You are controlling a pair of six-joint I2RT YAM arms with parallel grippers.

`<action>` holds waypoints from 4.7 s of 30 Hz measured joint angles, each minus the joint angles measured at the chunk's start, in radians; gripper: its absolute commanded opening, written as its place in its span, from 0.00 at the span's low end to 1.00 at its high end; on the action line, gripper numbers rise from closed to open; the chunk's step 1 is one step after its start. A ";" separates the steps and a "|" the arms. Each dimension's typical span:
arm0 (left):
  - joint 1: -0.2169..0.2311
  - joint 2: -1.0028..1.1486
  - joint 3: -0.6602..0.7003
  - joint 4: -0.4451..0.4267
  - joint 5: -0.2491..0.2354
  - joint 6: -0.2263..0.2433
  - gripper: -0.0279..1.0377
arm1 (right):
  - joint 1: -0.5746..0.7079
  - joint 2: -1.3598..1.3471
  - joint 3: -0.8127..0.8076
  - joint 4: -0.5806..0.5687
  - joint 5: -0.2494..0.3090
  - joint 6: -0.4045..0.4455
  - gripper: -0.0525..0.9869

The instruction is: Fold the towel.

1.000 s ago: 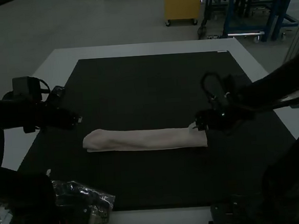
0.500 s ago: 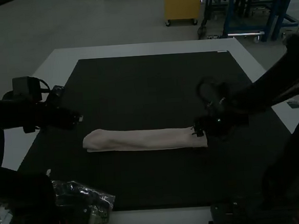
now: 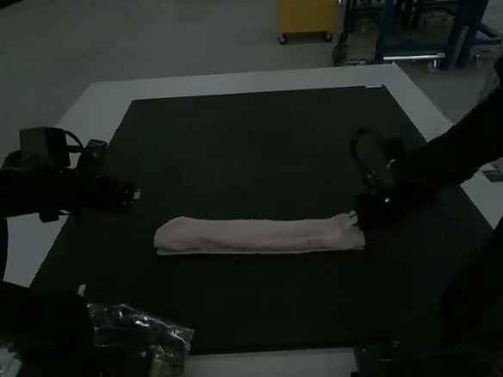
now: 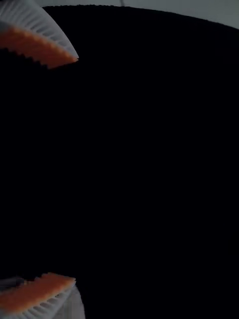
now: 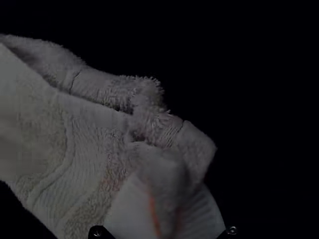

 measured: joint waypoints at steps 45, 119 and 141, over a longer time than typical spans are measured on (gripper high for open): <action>0.000 0.138 0.000 0.217 -0.022 -0.048 0.93 | 0.705 0.373 0.449 0.298 -0.129 0.365 0.03; -0.013 0.165 0.000 0.290 0.000 -0.130 0.92 | 0.632 0.419 0.377 0.626 -0.336 0.493 0.03; -0.016 0.165 0.000 0.308 0.000 -0.142 0.92 | 0.753 0.674 0.473 0.751 -0.336 0.503 0.03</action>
